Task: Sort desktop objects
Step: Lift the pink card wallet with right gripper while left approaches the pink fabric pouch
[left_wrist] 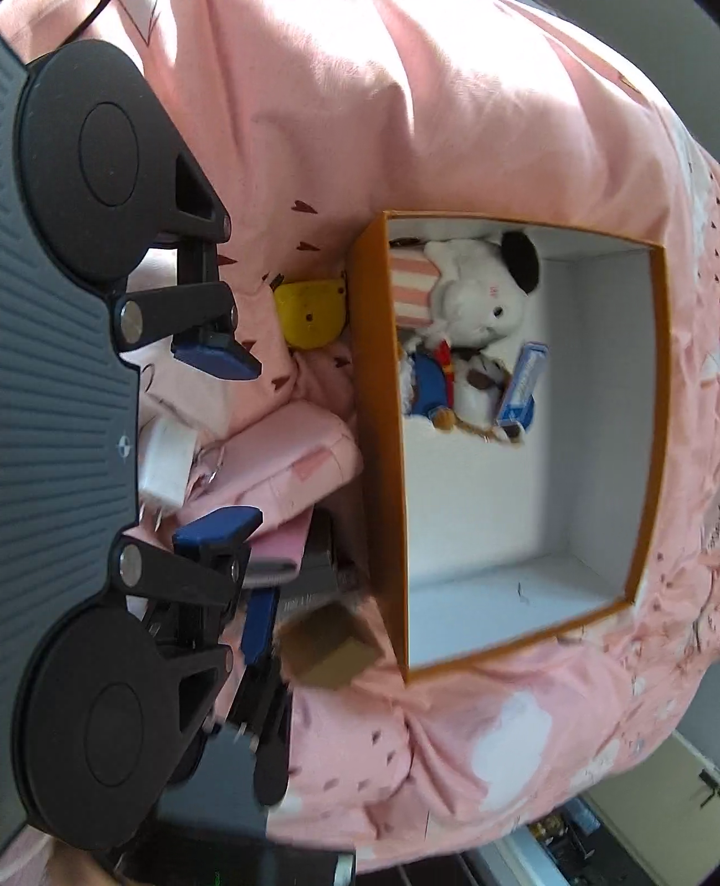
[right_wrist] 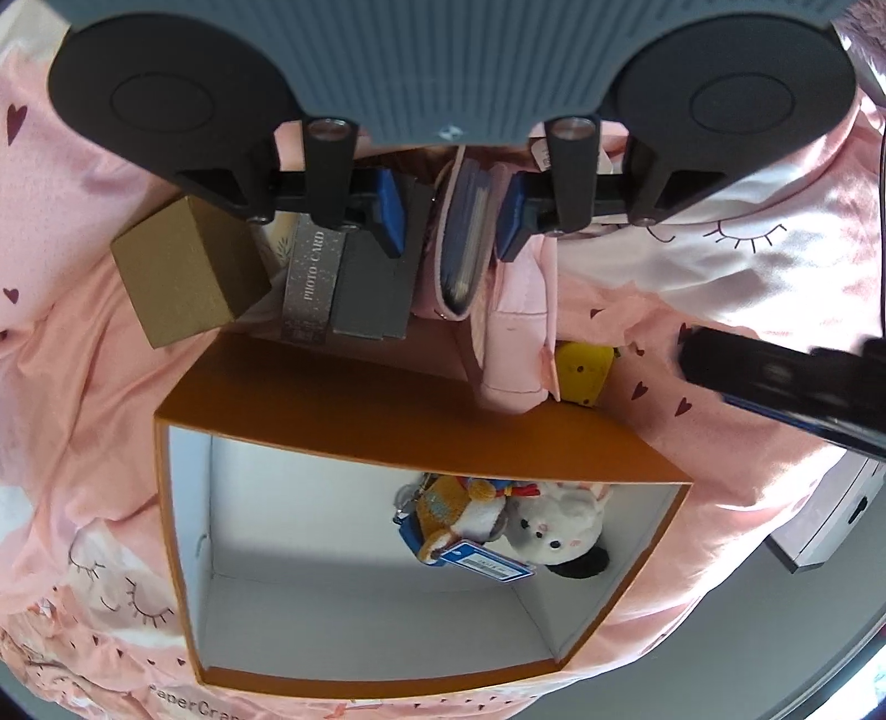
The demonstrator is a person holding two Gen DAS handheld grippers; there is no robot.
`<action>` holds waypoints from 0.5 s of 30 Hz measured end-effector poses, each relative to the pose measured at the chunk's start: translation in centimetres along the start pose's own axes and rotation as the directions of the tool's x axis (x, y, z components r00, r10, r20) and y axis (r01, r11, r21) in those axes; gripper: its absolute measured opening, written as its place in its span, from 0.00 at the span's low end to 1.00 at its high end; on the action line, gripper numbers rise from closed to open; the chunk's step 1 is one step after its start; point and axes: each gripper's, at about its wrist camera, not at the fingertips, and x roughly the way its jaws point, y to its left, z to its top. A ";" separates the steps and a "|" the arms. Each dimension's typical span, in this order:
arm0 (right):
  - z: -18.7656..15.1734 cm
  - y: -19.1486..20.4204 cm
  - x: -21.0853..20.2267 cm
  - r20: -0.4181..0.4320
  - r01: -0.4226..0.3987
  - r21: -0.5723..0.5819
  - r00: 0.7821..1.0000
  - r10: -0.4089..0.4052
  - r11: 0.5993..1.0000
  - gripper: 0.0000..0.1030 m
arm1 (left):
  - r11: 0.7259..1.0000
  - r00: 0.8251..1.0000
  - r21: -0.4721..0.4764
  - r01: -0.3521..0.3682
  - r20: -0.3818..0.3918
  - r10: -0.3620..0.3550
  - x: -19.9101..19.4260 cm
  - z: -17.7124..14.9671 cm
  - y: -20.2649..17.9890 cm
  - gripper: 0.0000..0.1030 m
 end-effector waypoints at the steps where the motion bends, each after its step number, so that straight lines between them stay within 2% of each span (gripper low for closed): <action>1: 0.0 0.1 0.1 0.002 -0.003 -0.007 1.000 0.003 1.000 0.29 | 1.000 1.000 -0.007 -0.010 0.004 0.010 0.4 0.0 0.1 0.58; 2: 0.0 0.2 0.1 0.004 -0.005 -0.018 1.000 0.005 1.000 0.25 | 1.000 1.000 -0.015 -0.012 0.006 0.012 0.8 0.0 0.2 0.58; 6: 0.2 0.8 0.2 0.046 -0.008 -0.051 0.999 0.011 0.999 0.24 | 0.997 1.000 -0.071 -0.019 0.021 0.021 2.4 0.3 0.7 0.58; 10: 0.7 1.4 0.6 0.106 0.034 -0.095 0.994 -0.024 0.995 0.24 | 0.988 0.997 -0.139 -0.073 0.022 0.077 4.3 0.7 1.1 0.58; 12: 0.8 1.5 0.9 0.114 0.046 -0.115 0.993 -0.033 0.992 0.24 | 0.982 0.998 -0.178 -0.064 0.017 0.068 5.0 0.9 1.2 0.58; 15: 0.6 1.6 0.9 0.118 0.053 -0.137 0.992 -0.037 0.989 0.25 | 0.979 0.998 -0.199 -0.036 0.034 0.044 5.5 1.0 0.7 0.65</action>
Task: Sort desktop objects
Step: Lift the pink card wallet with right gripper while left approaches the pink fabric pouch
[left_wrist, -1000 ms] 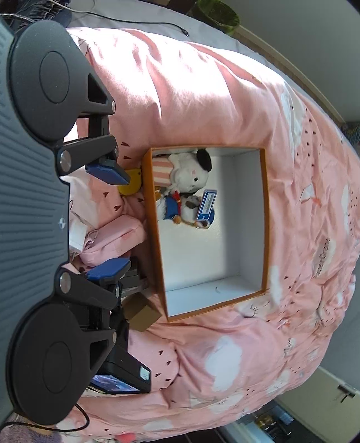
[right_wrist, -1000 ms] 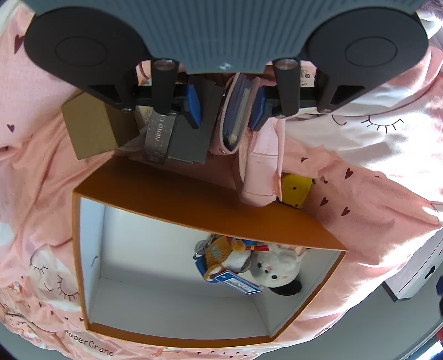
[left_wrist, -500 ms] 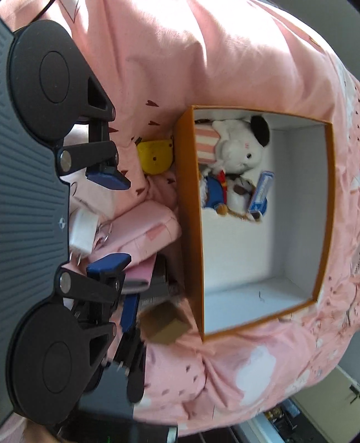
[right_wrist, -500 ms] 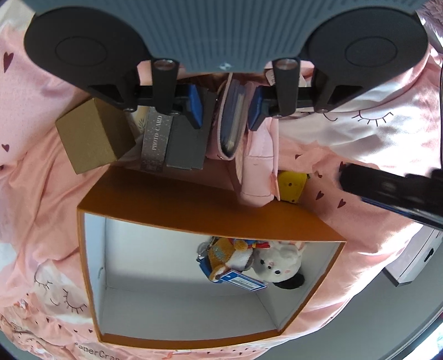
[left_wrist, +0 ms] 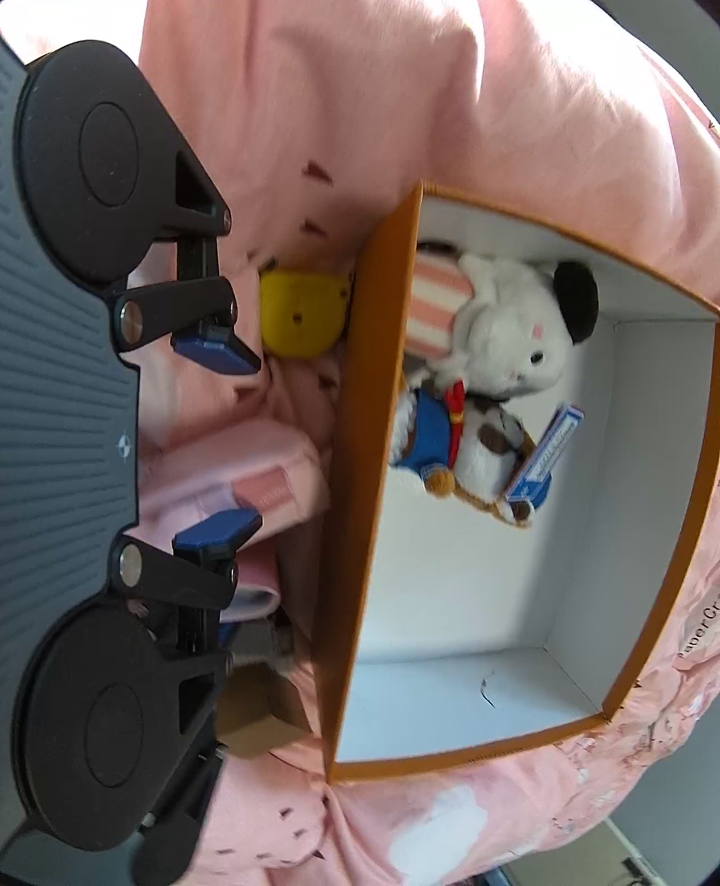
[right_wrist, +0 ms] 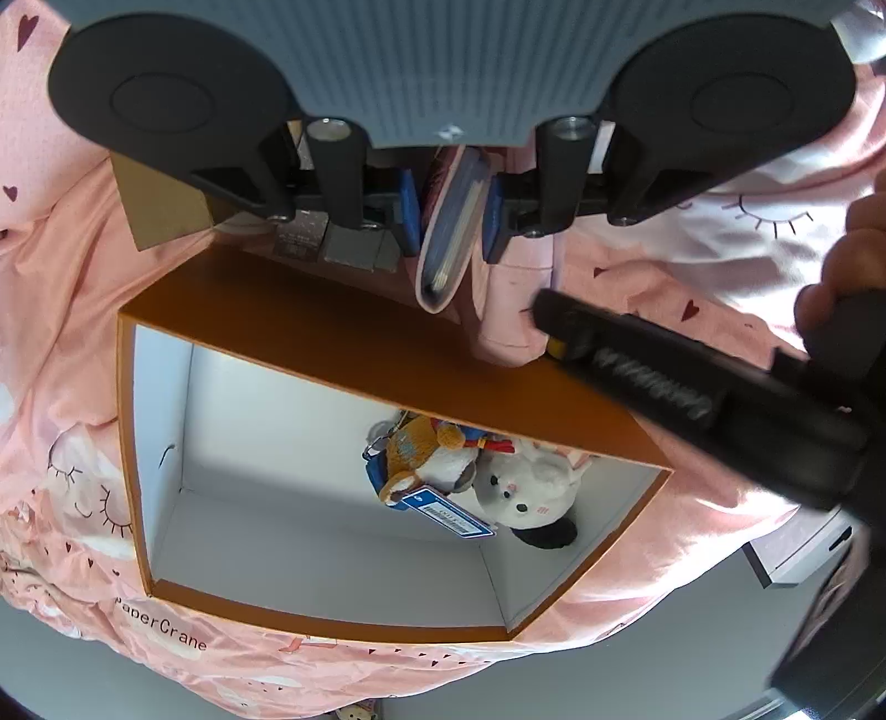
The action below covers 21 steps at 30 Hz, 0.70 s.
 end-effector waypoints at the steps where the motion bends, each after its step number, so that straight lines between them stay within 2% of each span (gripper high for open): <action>1: -0.2 0.0 -0.1 0.002 0.002 -0.007 1.000 -0.002 1.000 0.26 | 1.000 1.000 0.012 -0.013 0.009 0.013 0.2 -0.1 -0.4 0.67; 4: -0.9 0.0 -0.5 0.002 0.010 -0.023 1.000 -0.010 1.000 0.28 | 0.997 0.998 0.046 -0.058 0.035 0.056 0.8 -0.4 -1.6 0.72; 12: -2.8 0.6 -1.8 0.006 0.023 -0.058 1.000 -0.023 0.998 0.32 | 0.994 0.995 0.052 -0.097 0.039 0.095 2.0 -1.1 -3.0 0.78; 16: -3.8 1.0 -2.1 -0.035 -0.011 -0.064 0.999 0.009 0.998 0.34 | 0.988 0.986 0.055 -0.146 0.083 0.141 1.7 -1.7 -2.9 0.85; 21: -4.4 1.1 -1.5 -0.051 -0.013 -0.064 0.999 0.010 0.998 0.32 | 0.976 0.973 0.074 -0.207 0.122 0.197 1.2 -2.1 -2.5 0.86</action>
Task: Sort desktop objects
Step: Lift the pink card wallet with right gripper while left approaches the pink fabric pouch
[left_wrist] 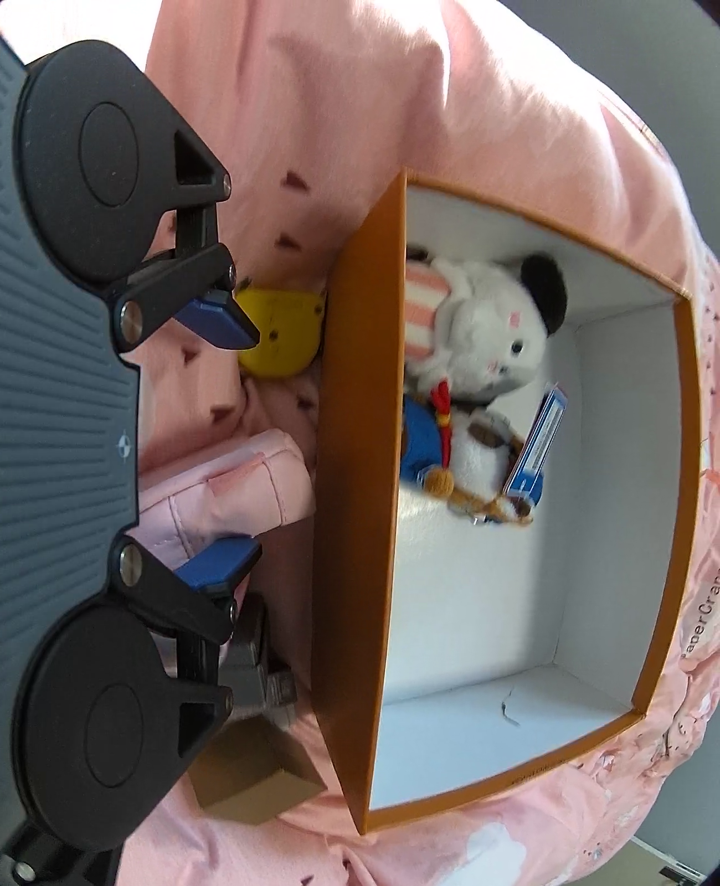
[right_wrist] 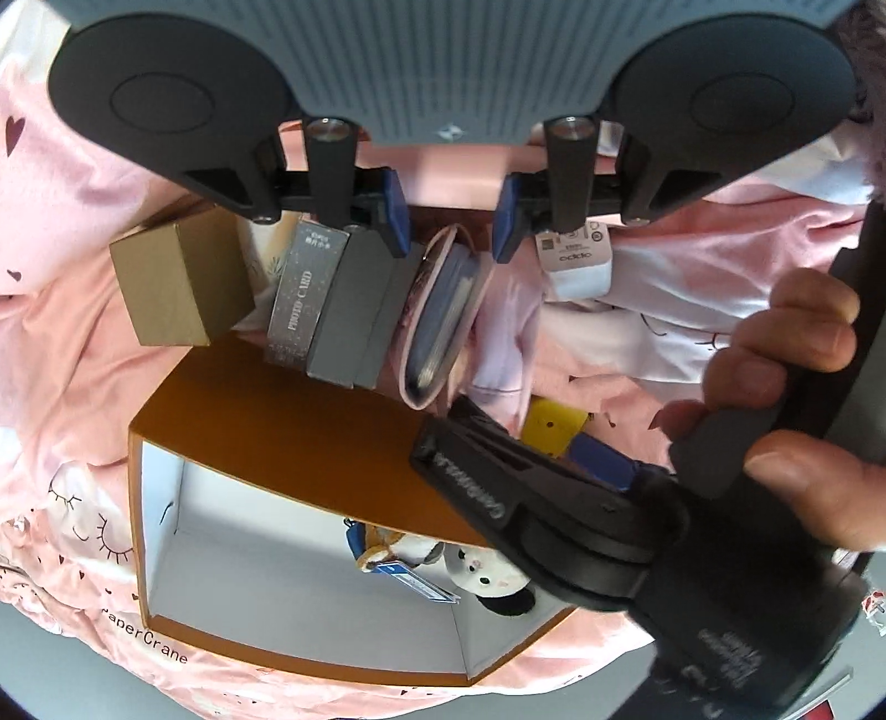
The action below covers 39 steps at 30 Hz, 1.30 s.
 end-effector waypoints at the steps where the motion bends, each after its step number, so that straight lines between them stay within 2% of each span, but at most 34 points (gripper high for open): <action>1: 0.0 0.1 0.1 0.001 -0.003 -0.003 1.000 0.003 1.000 0.27 | 1.000 1.000 -0.004 -0.021 0.009 0.021 -0.2 -0.1 0.3 0.86; 4: 0.2 0.5 0.5 0.004 -0.019 -0.025 1.000 0.019 0.999 0.26 | 0.996 0.997 -0.032 -0.078 0.017 0.078 -0.4 -0.2 1.4 0.86; 9: 1.2 1.0 1.0 0.059 0.023 -0.056 0.998 -0.020 0.998 0.26 | 0.995 0.999 -0.095 -0.042 0.000 0.042 -0.6 0.1 3.2 0.86; 11: 1.6 0.6 1.3 0.078 0.031 -0.061 0.997 -0.027 0.998 0.26 | 0.992 0.999 -0.116 -0.048 -0.004 0.048 -0.9 0.1 3.6 0.86; 17: 2.2 1.2 1.9 0.133 0.127 -0.120 0.985 -0.111 0.985 0.26 | 0.983 0.998 -0.178 -0.047 -0.059 0.037 -1.5 -0.2 4.4 0.86; 20: 1.9 1.9 2.8 0.148 0.170 -0.171 0.978 -0.145 0.971 0.26 | 0.979 0.997 -0.204 -0.024 -0.077 0.009 -1.0 -0.3 4.6 0.86; 23: 1.3 2.8 3.5 0.164 0.213 -0.231 0.970 -0.178 0.949 0.27 | 0.978 0.995 -0.206 -0.027 -0.095 0.007 -0.3 -0.6 4.6 0.88; 26: 0.9 3.6 3.8 0.180 0.258 -0.282 0.960 -0.213 0.924 0.30 | 0.969 0.994 -0.248 -0.023 -0.111 -0.004 -0.5 -0.8 5.2 0.88; 29: 0.4 4.4 4.1 0.198 0.306 -0.321 0.947 -0.252 0.897 0.30 | 0.961 0.996 -0.273 -0.048 -0.087 0.025 -1.4 -0.9 5.7 0.88; 31: 0.5 4.3 4.0 0.205 0.306 -0.311 0.946 -0.250 0.900 0.25 | 0.964 0.996 -0.255 -0.071 -0.078 0.053 -1.9 -0.9 5.6 0.88; 36: 0.7 3.6 2.7 0.249 0.290 -0.264 0.942 -0.225 0.920 0.21 | 0.968 0.986 -0.252 -0.024 -0.167 -0.019 -1.5 -1.4 5.6 0.88; 39: 0.9 2.7 1.3 0.280 0.247 -0.213 0.942 -0.183 0.945 0.20 | 0.967 0.983 -0.253 -0.022 -0.183 -0.025 -1.1 -1.7 5.3 0.88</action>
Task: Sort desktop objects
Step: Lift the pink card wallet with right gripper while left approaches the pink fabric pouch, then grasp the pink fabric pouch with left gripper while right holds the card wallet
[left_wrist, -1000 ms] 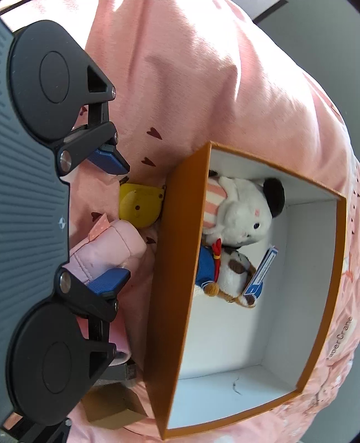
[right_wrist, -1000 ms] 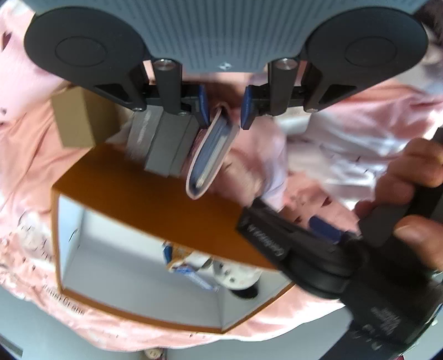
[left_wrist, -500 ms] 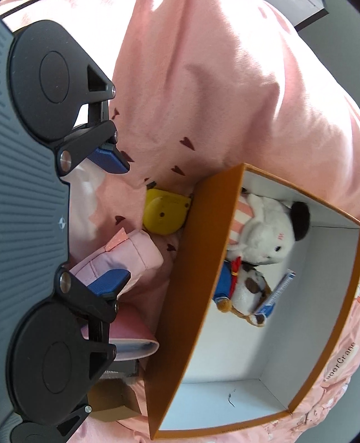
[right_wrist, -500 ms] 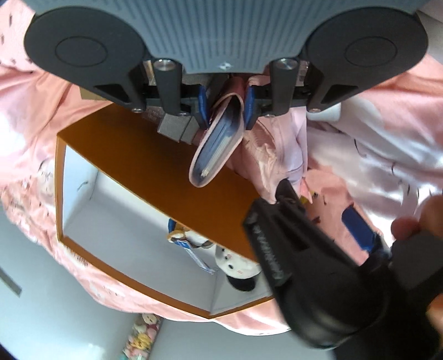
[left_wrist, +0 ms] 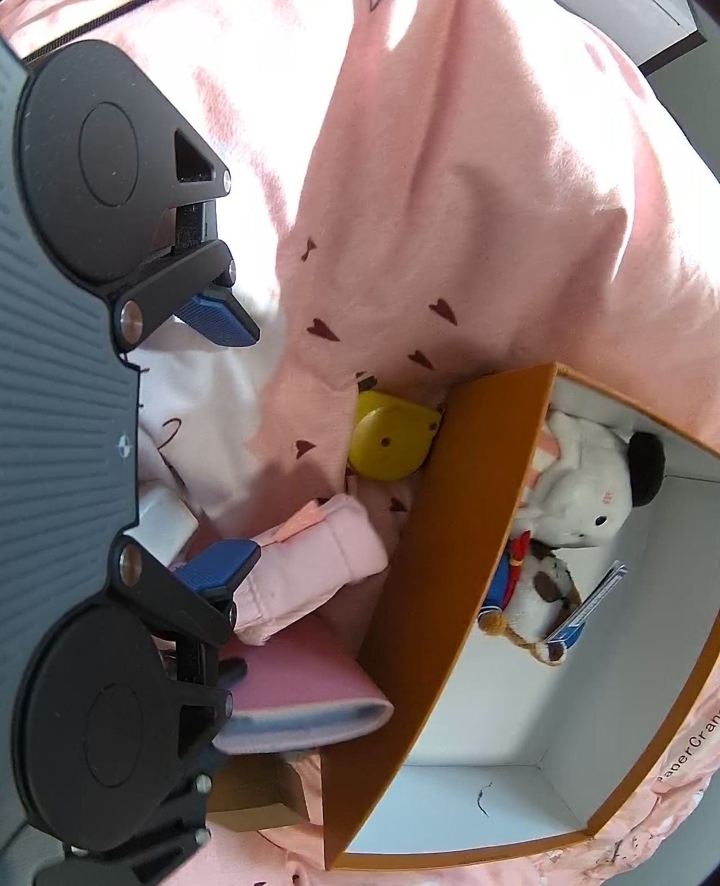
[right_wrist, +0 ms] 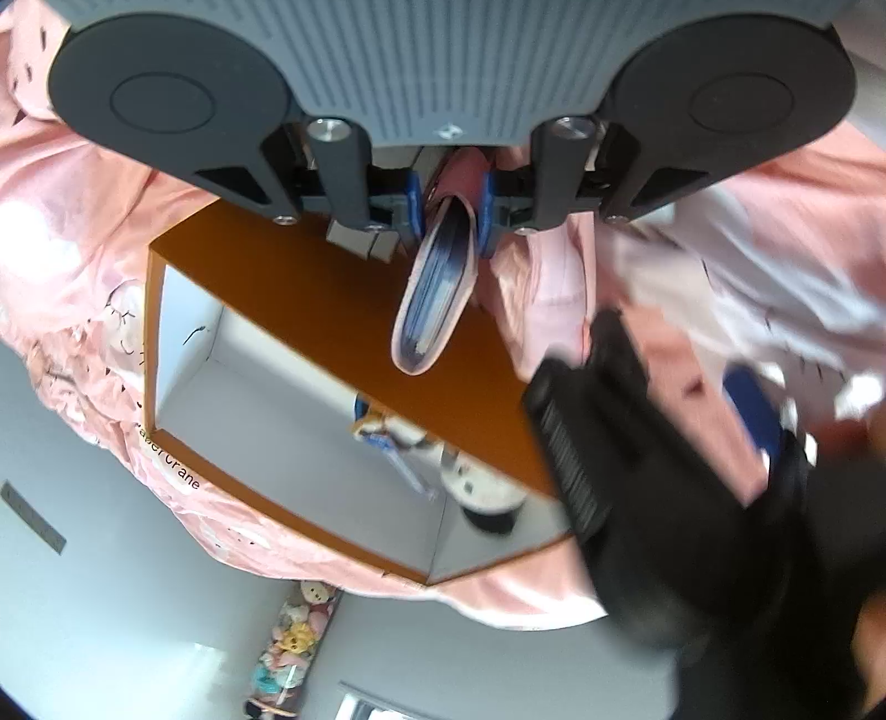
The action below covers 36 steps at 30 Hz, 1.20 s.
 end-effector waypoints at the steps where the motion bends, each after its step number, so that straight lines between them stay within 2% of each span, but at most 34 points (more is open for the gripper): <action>1: 0.2 -0.7 -0.3 0.006 -0.018 0.036 1.000 0.018 0.999 0.20 | 1.000 1.000 -0.002 -0.009 0.001 0.009 0.3 0.1 -0.1 0.88; 7: 0.6 -3.4 0.4 -0.013 -0.106 0.169 0.994 0.109 0.980 0.19 | 1.000 1.000 -0.013 0.000 -0.005 0.000 2.0 0.2 -0.8 0.88; 11: -0.1 -2.4 1.0 -0.032 -0.117 0.182 0.992 0.124 0.976 0.22 | 0.998 0.999 -0.033 0.051 0.002 -0.051 2.5 0.0 -0.9 0.84; 14: -1.0 -2.5 1.6 -0.040 -0.121 0.173 0.991 0.130 0.977 0.24 | 0.992 0.994 -0.059 0.107 0.004 -0.107 2.9 0.0 -0.9 0.70; 17: -1.4 -2.6 2.0 -0.051 -0.113 0.178 0.991 0.124 0.978 0.24 | 0.990 0.990 -0.038 0.137 0.021 -0.137 3.1 -0.2 -1.4 0.57; 19: -1.7 -2.9 2.1 -0.047 -0.117 0.202 0.991 0.128 0.972 0.21 | 0.986 0.985 -0.021 0.167 0.037 -0.166 3.1 -0.3 -1.7 0.37; 22: -1.9 -4.0 2.1 -0.025 -0.131 0.265 0.989 0.143 0.955 0.19 | 0.982 0.981 0.005 0.190 0.048 -0.191 2.8 -0.4 -2.0 0.17; 24: -2.0 -4.8 1.9 -0.008 -0.148 0.313 0.987 0.159 0.938 0.18 | 0.981 0.980 0.015 0.192 0.049 -0.193 2.8 -0.4 -2.0 0.12; 27: -1.9 -6.0 1.2 0.012 -0.169 0.361 0.984 0.177 0.917 0.19 | 0.978 0.977 -0.002 0.208 0.037 -0.208 2.4 -0.3 -1.7 0.12; 29: -2.0 -6.6 0.9 0.008 -0.176 0.386 0.982 0.188 0.905 0.19 | 0.974 0.975 -0.049 0.221 0.019 -0.220 2.0 -0.1 -1.4 0.19; 30: -2.0 -6.9 0.8 0.007 -0.182 0.399 0.981 0.195 0.899 0.19 | 0.970 0.973 -0.072 0.231 0.013 -0.231 1.8 0.1 -1.2 0.33; 31: -2.0 -7.1 0.8 0.006 -0.187 0.409 0.979 0.202 0.893 0.19 | 0.966 0.971 -0.097 0.241 0.015 -0.240 1.6 0.2 -1.1 0.52; 32: -2.0 -7.3 0.8 0.004 -0.192 0.414 0.978 0.209 0.890 0.19 | 0.958 0.966 -0.120 0.260 0.023 -0.259 1.3 0.3 -1.0 0.62; 33: -2.0 -7.4 0.9 0.001 -0.198 0.420 0.976 0.217 0.886 0.19 | 0.949 0.959 -0.135 0.284 0.032 -0.283 1.1 0.3 -0.9 0.68; 36: -2.3 -7.6 1.3 0.004 -0.216 0.444 0.971 0.239 0.870 0.19 | 0.936 0.944 -0.124 0.329 0.039 -0.327 0.3 0.3 -1.1 0.71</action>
